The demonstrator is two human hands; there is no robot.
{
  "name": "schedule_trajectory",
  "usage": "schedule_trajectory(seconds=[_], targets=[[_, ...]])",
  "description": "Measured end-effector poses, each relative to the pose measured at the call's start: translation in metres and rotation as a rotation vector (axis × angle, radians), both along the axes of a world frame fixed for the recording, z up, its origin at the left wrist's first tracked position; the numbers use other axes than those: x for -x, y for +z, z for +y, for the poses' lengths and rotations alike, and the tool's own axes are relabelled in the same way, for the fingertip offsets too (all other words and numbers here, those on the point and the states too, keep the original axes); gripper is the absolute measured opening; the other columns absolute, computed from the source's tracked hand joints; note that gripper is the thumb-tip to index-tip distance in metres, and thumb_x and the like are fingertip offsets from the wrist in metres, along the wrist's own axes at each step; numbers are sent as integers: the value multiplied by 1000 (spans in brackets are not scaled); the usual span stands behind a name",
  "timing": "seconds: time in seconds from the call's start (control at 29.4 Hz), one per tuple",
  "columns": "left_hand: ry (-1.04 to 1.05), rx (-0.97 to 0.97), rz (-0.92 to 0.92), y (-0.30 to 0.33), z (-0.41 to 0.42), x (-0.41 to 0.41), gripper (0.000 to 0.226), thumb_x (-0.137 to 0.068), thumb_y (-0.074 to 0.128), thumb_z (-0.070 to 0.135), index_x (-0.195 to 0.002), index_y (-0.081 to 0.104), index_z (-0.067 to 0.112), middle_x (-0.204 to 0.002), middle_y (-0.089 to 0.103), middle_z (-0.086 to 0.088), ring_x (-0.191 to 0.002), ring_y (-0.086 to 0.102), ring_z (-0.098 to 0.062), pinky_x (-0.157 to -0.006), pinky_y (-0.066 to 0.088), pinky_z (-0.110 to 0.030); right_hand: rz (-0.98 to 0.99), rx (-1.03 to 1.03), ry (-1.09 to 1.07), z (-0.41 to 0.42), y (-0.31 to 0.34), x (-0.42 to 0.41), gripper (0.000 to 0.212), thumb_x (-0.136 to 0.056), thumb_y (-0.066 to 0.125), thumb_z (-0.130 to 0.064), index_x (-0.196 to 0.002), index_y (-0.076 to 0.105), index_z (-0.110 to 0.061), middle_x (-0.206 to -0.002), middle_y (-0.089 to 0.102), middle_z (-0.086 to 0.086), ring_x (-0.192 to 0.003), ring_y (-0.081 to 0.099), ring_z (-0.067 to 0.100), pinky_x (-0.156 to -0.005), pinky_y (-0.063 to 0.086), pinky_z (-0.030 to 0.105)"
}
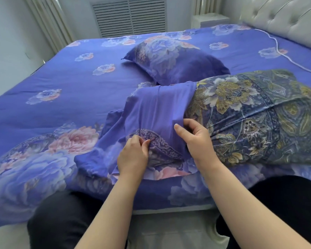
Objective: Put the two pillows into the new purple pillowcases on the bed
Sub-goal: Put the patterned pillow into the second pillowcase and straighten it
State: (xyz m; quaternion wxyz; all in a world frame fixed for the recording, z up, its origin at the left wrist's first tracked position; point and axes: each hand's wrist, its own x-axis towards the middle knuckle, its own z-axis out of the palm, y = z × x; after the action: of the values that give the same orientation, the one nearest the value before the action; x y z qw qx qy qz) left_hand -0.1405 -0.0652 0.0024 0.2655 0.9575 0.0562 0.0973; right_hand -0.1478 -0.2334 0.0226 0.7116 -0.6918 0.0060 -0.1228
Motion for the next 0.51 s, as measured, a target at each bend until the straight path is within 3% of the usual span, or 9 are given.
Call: schedule_trajectory(seconds=[0.1,0.2,0.24,0.31,0.37,0.44,0.51], targets=[[-45,-151,-42,17,3,1,26,-93,50,42,-91,55,17,-100,64,-5,-96,59,-30,-70,40,-36,48,151,7,6,-5,13,10,-86,67,-22,-90,65,-14,-83,69,-2,-75,60,8,-73,49,28],[-99,-341,-71,33,3,4,27,-95,47,40,-90,54,15,-97,64,-7,-95,57,-31,-68,40,-37,64,311,38,2,-12,16,18,-89,63,-33,-95,65,-17,-90,67,-5,-81,60,7,-73,46,21],[-118,-309,-57,38,0,6,26,-95,46,39,-90,55,15,-95,65,-9,-95,57,-32,-68,39,-37,84,356,69,1,-16,15,21,-90,61,-37,-97,64,-18,-92,66,-6,-83,60,6,-74,45,20],[-185,-66,-14,48,-18,13,23,-94,48,35,-85,54,15,-92,66,-10,-93,57,-32,-69,38,-36,112,341,131,1,-21,10,24,-92,55,-42,-94,65,-21,-86,64,-9,-79,57,3,-75,43,22],[-272,178,13,49,-51,23,18,-94,50,30,-80,52,19,-90,67,-8,-89,58,-28,-69,36,-34,161,86,160,-4,-19,3,34,-93,50,-45,-89,66,-16,-81,64,-7,-79,58,6,-79,44,27],[-313,294,31,33,-79,34,17,-95,49,29,-81,50,20,-88,65,-7,-88,58,-27,-70,37,-35,232,-152,182,-12,-19,-3,37,-94,51,-42,-86,64,-9,-77,61,-2,-78,57,12,-77,46,28],[-298,282,-8,13,-85,37,18,-96,48,29,-84,51,17,-89,63,-7,-89,57,-28,-75,41,-39,211,-170,183,-18,-21,-4,28,-95,53,-26,-71,63,-17,-69,59,-7,-70,54,10,-71,44,27]])
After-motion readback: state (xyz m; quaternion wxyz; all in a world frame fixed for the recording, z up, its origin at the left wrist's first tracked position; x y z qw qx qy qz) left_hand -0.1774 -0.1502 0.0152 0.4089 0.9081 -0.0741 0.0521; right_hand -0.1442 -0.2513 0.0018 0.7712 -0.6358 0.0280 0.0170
